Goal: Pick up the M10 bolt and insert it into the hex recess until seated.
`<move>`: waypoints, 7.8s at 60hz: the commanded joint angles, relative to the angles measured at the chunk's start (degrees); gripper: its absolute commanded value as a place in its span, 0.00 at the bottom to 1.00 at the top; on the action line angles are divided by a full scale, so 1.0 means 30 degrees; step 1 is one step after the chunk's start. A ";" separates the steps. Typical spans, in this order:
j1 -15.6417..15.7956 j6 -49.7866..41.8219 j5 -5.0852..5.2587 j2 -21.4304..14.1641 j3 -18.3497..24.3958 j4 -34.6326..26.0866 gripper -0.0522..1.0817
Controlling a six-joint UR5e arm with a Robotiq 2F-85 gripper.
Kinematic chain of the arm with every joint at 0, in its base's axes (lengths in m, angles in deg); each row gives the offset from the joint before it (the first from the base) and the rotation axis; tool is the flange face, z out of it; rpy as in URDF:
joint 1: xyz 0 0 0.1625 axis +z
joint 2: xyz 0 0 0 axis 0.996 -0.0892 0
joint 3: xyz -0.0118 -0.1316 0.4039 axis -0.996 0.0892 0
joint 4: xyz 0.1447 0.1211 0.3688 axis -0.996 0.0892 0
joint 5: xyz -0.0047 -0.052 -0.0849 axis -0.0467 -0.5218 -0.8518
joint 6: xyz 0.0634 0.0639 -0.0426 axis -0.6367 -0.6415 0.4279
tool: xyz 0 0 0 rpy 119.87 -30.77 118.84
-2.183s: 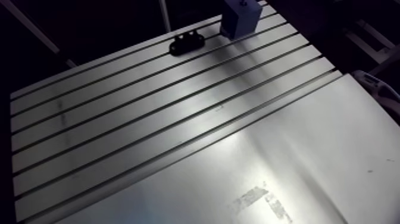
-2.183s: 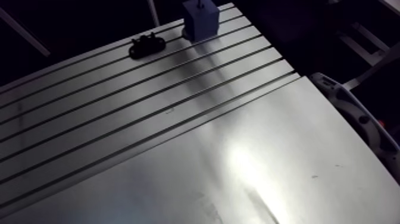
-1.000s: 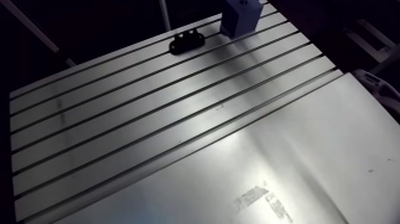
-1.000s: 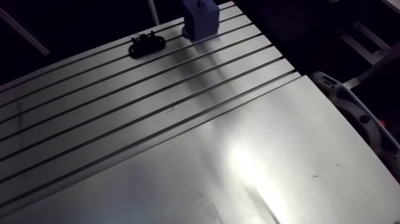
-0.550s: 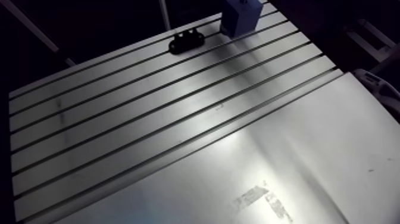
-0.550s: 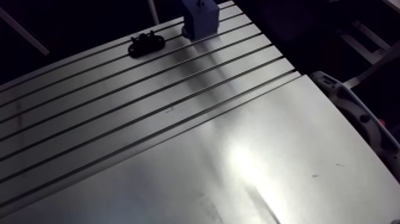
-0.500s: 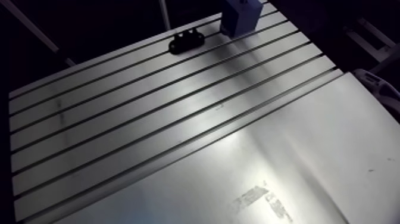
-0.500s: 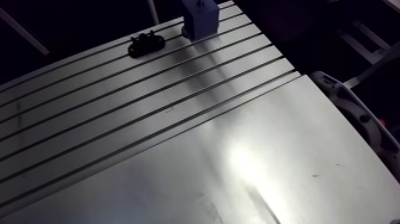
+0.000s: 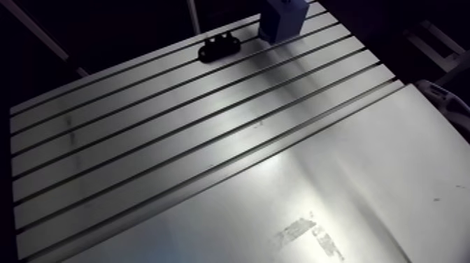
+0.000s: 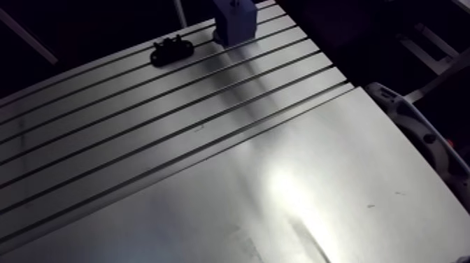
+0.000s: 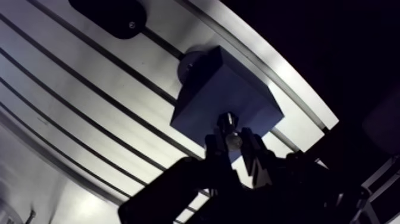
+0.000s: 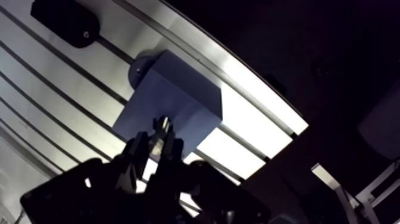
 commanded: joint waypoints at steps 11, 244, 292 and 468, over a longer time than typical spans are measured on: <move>-0.0013 -0.0058 0.0085 0.0019 0.0049 0.0084 0.86; -0.0395 -1.2160 0.0907 -0.0894 -0.1737 0.1550 1.00; -0.0366 -1.2015 0.0882 -0.0626 -0.1741 0.2077 1.00; -0.0336 -1.1927 0.0882 -0.0362 -0.1853 0.2165 1.00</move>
